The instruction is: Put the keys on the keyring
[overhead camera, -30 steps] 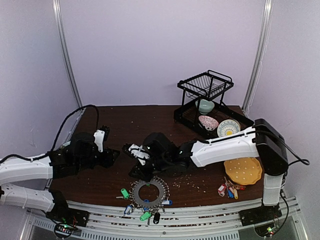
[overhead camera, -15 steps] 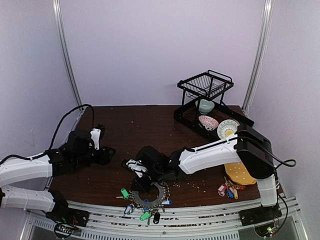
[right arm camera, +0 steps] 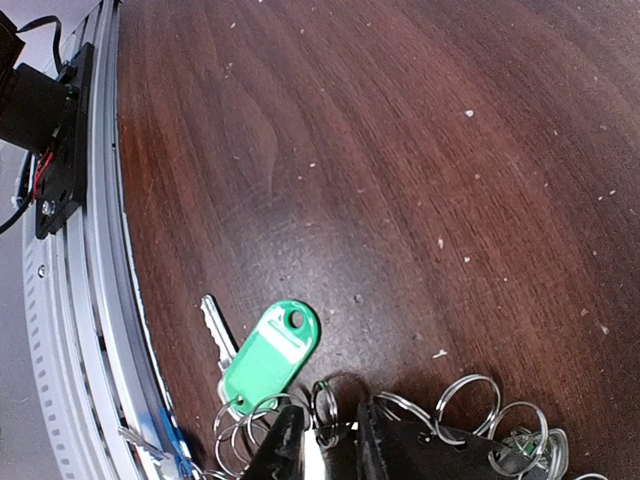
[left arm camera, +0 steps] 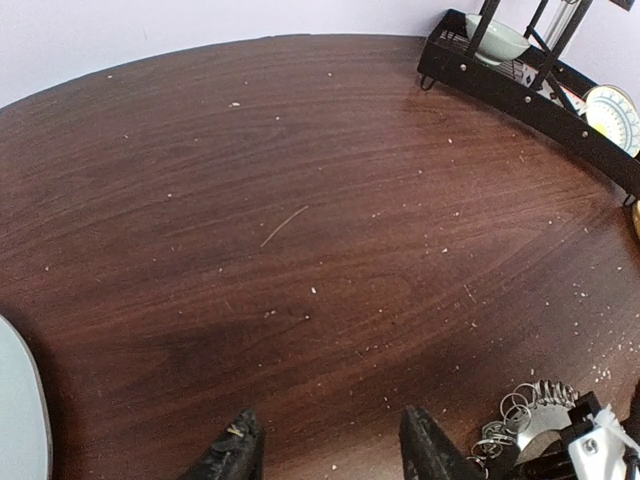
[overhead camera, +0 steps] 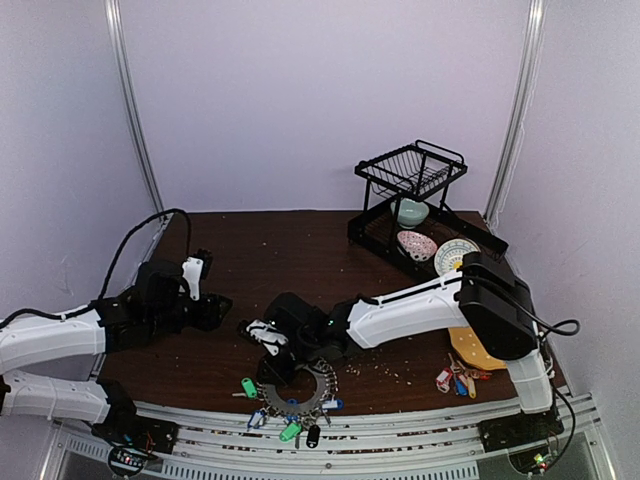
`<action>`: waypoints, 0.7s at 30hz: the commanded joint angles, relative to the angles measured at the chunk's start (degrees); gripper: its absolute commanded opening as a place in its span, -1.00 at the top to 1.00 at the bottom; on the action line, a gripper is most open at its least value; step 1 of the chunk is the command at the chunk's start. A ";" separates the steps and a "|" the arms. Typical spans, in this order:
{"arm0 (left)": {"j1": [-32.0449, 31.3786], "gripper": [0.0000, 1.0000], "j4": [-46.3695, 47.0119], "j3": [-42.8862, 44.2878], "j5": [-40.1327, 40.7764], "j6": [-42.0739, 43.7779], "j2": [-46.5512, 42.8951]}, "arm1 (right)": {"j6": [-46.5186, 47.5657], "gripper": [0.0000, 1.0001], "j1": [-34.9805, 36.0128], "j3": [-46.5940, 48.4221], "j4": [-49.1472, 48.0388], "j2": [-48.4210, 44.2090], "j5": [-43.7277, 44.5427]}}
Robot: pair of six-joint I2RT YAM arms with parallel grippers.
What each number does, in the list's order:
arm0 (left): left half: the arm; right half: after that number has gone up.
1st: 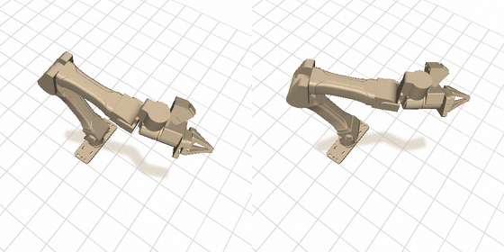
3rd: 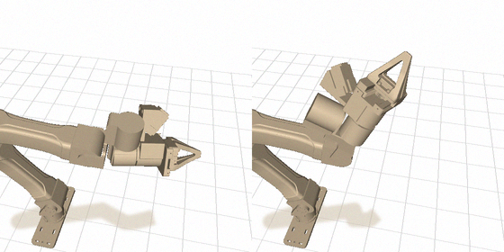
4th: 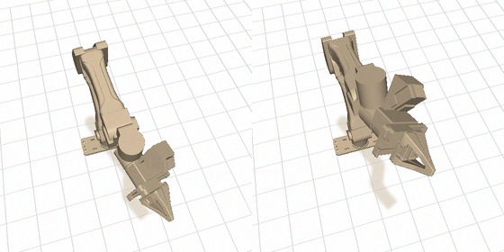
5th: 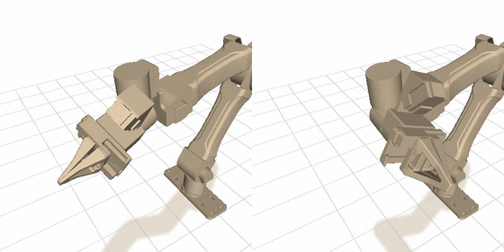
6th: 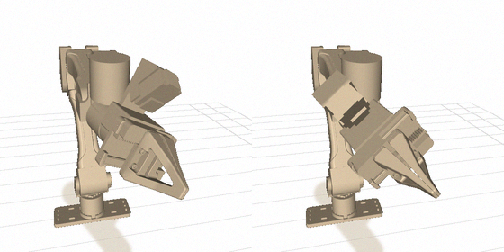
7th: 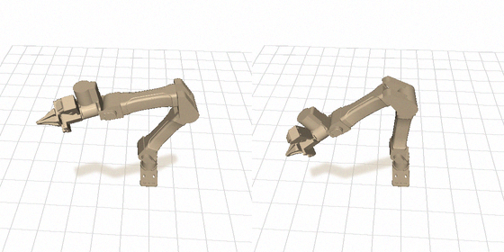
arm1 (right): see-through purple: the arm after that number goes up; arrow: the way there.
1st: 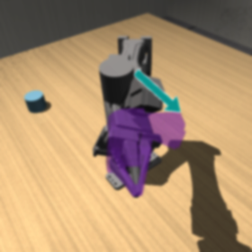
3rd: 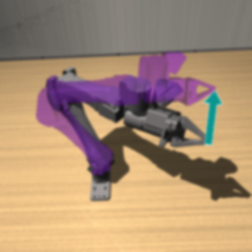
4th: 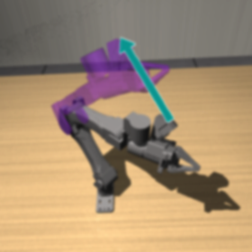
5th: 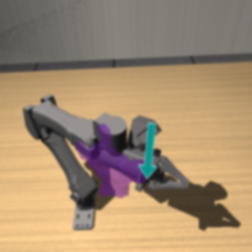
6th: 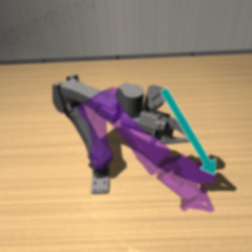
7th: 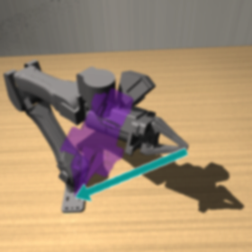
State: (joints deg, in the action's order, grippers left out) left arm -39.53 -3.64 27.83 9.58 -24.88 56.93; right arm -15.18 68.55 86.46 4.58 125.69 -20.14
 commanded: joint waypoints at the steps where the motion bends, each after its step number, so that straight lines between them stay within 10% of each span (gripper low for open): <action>1: 0.15 0.03 2.42 -0.03 -0.55 1.15 -0.72 | 1.33 0.61 0.35 0.87 2.14 0.35 1.14; 21: 0.21 0.04 2.15 0.26 0.11 2.22 -2.08 | 6.71 1.00 1.22 4.85 7.49 -1.90 2.66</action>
State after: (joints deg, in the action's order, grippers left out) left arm -39.53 -3.55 27.83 9.61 -23.88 55.90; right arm -10.98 70.02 89.12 7.68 127.35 -18.22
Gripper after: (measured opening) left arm 0.484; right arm 0.011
